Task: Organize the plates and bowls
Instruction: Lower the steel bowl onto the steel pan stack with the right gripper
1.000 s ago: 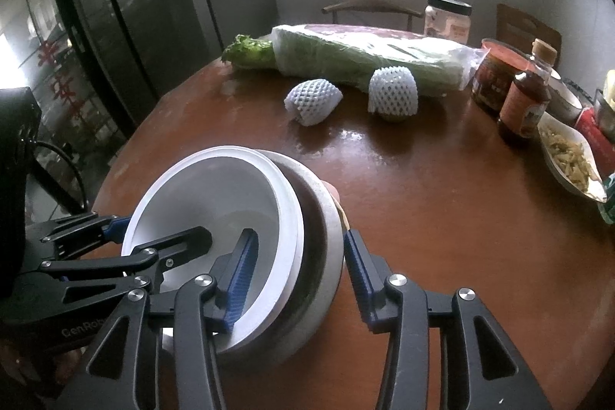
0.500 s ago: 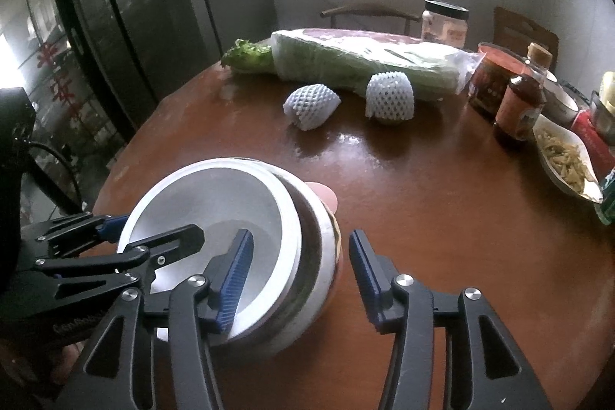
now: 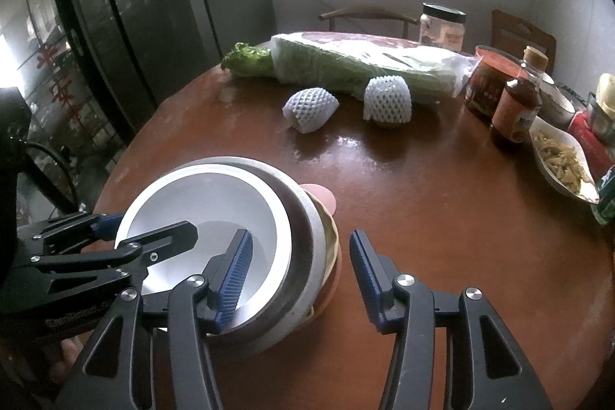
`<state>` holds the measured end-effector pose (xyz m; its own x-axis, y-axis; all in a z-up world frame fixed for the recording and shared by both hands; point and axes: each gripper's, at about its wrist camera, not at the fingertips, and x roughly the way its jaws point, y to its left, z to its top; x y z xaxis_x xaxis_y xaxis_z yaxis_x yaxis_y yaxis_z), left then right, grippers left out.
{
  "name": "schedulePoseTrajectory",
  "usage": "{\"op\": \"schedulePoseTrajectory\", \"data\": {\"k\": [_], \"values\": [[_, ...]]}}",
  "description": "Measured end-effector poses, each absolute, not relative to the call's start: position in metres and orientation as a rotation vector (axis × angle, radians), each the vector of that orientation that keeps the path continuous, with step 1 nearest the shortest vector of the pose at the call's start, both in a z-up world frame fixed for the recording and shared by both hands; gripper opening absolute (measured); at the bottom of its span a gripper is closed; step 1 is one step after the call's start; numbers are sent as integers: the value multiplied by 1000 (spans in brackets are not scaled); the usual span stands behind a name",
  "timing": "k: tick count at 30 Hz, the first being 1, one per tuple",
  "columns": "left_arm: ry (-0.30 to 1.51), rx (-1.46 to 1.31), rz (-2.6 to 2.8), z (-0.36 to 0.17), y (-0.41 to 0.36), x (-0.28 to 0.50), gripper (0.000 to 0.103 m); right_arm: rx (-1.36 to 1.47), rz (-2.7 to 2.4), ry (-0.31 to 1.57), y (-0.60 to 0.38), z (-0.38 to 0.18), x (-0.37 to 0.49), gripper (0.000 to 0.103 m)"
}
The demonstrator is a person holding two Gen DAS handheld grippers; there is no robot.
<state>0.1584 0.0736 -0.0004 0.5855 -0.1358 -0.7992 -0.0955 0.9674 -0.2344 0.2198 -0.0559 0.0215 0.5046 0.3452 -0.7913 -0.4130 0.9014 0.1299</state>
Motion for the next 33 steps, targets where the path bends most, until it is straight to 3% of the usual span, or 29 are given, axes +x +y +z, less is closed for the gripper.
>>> {"op": "schedulePoseTrajectory", "data": {"k": [33], "values": [[830,-225,33,36,78,119,51,-87,442,873,-60,43,192,56]]}}
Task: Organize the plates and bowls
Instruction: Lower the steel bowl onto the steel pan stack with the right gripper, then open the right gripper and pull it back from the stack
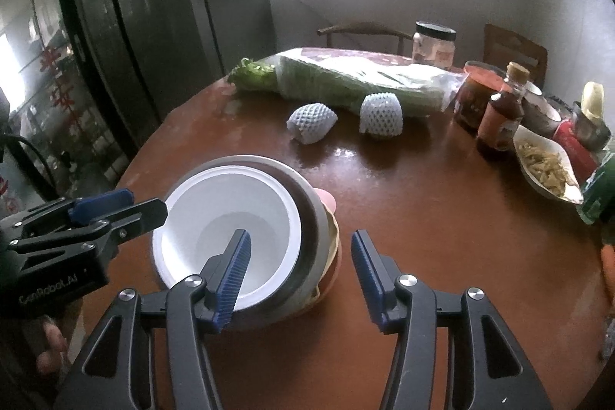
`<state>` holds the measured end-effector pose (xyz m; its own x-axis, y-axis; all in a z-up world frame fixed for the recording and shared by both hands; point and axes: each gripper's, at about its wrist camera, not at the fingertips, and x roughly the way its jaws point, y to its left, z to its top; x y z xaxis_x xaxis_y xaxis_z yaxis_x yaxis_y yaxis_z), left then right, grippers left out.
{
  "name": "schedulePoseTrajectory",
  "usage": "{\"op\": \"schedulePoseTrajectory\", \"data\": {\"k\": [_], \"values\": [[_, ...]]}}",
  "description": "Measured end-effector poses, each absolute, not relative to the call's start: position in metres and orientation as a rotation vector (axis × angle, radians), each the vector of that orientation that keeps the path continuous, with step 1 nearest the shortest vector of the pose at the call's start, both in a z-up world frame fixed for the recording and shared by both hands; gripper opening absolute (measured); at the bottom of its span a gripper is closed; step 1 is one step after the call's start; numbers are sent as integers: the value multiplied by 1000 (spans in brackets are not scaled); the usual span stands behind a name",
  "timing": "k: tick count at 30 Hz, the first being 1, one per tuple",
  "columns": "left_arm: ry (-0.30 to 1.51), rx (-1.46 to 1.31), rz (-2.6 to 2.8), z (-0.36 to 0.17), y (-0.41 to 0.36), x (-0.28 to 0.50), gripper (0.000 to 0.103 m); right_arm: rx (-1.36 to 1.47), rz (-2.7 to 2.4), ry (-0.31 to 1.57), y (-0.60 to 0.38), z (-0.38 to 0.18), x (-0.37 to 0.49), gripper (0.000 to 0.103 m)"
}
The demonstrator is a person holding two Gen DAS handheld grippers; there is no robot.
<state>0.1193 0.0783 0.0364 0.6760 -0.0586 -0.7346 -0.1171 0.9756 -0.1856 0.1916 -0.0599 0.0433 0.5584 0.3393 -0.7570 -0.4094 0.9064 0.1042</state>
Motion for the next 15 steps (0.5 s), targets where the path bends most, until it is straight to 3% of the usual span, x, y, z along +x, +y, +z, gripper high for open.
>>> {"op": "schedulePoseTrajectory", "data": {"k": [15], "values": [[783,-175,40,44,60,72,52,-65,406,809,-77,58,137,62]]}}
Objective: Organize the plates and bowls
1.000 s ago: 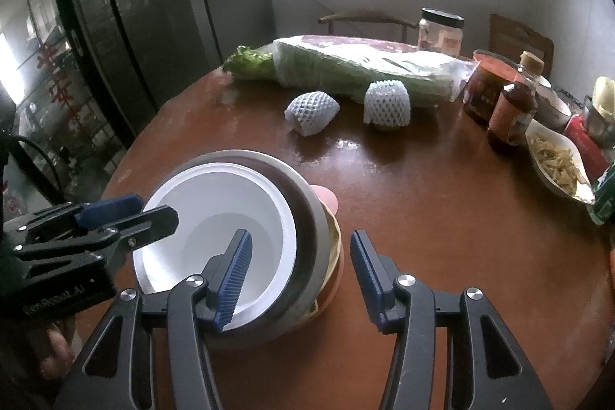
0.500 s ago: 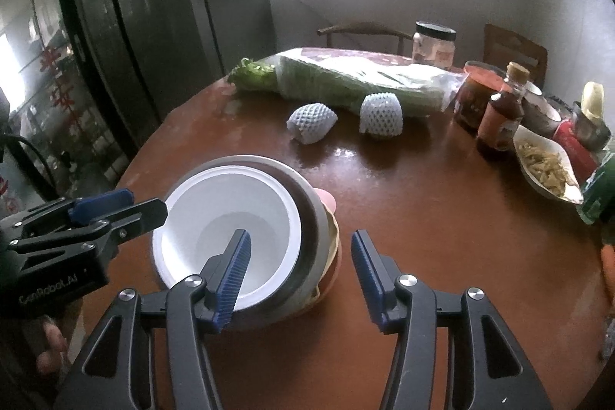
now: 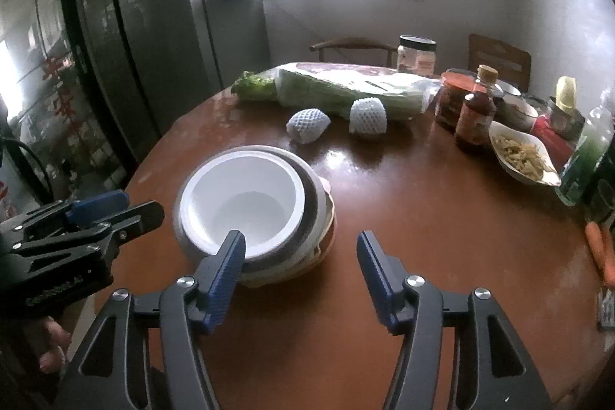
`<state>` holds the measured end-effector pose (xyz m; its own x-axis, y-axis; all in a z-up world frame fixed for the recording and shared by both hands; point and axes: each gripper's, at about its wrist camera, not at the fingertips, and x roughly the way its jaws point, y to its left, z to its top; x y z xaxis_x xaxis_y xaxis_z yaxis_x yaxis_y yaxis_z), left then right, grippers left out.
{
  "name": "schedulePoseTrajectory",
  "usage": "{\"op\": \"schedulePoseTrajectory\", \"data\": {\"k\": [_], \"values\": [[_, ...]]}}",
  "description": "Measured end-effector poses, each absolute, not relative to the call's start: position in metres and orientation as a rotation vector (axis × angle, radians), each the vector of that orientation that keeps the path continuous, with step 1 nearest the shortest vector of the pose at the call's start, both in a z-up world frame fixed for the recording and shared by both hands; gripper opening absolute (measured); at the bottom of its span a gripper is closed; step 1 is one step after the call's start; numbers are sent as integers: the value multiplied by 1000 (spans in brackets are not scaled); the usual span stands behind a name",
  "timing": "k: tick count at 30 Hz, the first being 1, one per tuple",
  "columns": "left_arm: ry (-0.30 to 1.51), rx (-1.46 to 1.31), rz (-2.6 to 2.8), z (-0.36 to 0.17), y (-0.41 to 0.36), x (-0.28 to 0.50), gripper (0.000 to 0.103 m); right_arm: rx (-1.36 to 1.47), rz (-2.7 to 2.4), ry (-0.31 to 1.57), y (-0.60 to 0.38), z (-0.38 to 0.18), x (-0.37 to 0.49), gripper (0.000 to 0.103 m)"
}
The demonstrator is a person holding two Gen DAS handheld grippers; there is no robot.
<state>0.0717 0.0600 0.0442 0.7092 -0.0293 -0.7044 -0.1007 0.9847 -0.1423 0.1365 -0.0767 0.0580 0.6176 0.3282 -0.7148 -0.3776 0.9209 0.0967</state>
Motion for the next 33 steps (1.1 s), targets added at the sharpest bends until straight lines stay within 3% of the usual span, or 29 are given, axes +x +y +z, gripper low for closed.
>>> {"op": "schedulePoseTrajectory", "data": {"k": [33], "values": [[810,-129,44,7,32,40,54,-31,372,804,-95,27,89,64]]}}
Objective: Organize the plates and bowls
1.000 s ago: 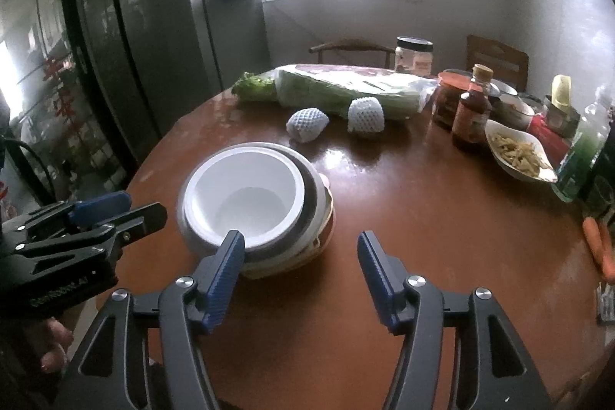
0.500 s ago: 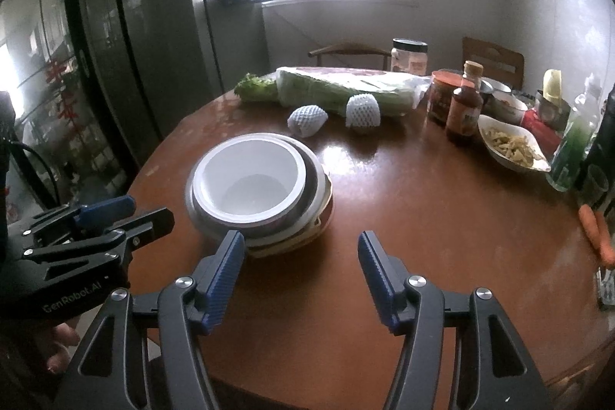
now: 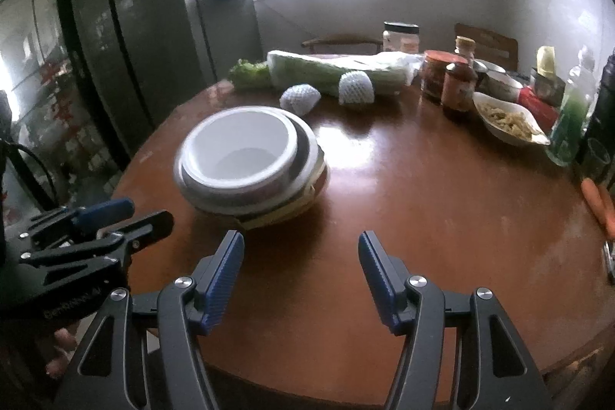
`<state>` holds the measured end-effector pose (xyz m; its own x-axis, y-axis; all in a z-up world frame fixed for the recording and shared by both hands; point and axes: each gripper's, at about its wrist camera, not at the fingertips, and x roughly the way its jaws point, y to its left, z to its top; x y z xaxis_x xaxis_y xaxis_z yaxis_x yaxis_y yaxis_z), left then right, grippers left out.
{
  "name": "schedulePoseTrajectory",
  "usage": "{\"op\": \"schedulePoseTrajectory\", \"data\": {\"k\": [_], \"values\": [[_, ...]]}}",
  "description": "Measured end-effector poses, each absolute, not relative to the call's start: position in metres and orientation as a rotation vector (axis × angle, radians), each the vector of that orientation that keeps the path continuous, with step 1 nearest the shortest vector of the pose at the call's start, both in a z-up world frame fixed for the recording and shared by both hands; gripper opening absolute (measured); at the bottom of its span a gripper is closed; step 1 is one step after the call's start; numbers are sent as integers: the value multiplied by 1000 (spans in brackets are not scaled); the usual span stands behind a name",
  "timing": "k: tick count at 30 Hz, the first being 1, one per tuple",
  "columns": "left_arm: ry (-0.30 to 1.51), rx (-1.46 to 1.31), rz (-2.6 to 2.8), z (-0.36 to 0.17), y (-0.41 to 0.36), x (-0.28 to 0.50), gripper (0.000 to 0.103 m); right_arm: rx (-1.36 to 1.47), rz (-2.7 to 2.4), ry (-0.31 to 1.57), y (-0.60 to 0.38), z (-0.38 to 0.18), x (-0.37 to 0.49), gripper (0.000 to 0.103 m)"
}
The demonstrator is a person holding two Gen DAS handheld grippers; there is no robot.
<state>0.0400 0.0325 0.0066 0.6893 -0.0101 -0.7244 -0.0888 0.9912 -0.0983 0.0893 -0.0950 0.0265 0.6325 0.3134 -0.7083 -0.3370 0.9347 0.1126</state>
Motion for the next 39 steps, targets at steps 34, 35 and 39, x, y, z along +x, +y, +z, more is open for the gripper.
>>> {"op": "schedulePoseTrajectory", "data": {"k": [34,35,39], "values": [[823,-86,32,-5,13,24,54,-23,339,796,-113,12,59,64],[823,-87,34,-4,13,23,54,-24,338,798,-113,12,58,64],[821,-85,31,-4,13,23,54,-29,342,793,-112,14,56,64]]}}
